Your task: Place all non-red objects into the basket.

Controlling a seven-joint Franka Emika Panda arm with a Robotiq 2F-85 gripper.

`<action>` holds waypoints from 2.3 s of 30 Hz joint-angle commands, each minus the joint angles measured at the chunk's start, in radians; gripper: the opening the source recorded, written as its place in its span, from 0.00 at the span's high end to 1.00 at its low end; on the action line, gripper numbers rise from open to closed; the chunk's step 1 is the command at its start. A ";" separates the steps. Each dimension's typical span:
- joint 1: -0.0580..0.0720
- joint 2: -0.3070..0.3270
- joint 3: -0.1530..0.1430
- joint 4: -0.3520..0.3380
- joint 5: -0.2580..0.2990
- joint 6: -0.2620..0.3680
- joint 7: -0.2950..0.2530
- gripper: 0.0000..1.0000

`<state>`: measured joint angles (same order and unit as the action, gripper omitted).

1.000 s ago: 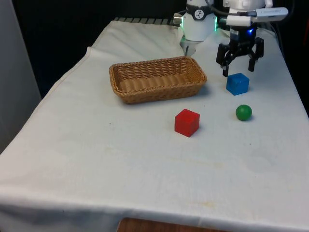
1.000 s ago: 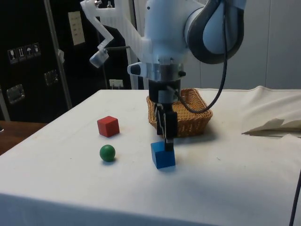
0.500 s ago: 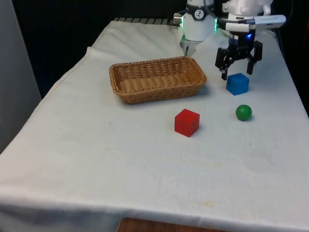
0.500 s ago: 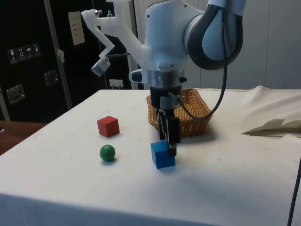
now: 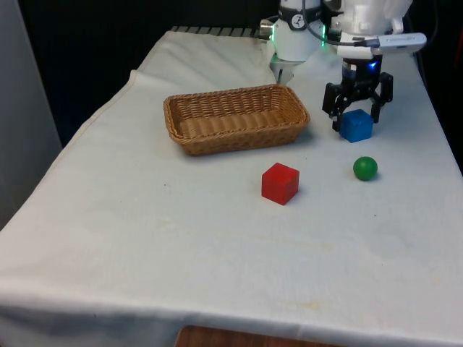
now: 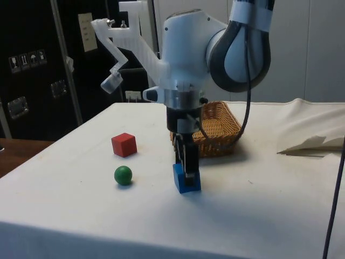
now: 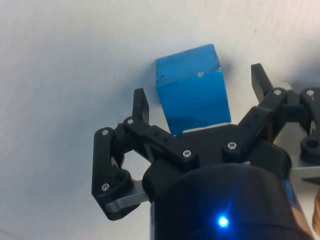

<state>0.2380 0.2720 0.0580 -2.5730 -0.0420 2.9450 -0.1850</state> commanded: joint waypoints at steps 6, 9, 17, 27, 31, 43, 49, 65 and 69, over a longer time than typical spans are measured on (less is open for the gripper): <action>0.005 0.009 -0.008 0.001 -0.008 0.023 0.003 0.00; 0.003 0.011 -0.005 0.002 -0.005 0.022 0.002 0.00; 0.002 0.012 -0.003 0.003 -0.003 0.021 0.001 0.79; 0.001 0.013 -0.002 0.003 -0.002 0.021 0.000 0.99; -0.002 -0.022 0.003 -0.001 0.003 -0.006 -0.002 0.99; -0.002 -0.114 0.005 -0.004 0.009 -0.100 -0.006 0.99; -0.003 -0.149 0.000 -0.006 0.008 -0.131 -0.007 0.99; -0.005 -0.239 -0.030 -0.005 -0.005 -0.229 -0.008 0.99; -0.005 -0.263 -0.039 -0.003 -0.004 -0.256 -0.015 0.99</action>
<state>0.2350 0.0160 0.0210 -2.5750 -0.0420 2.6980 -0.1980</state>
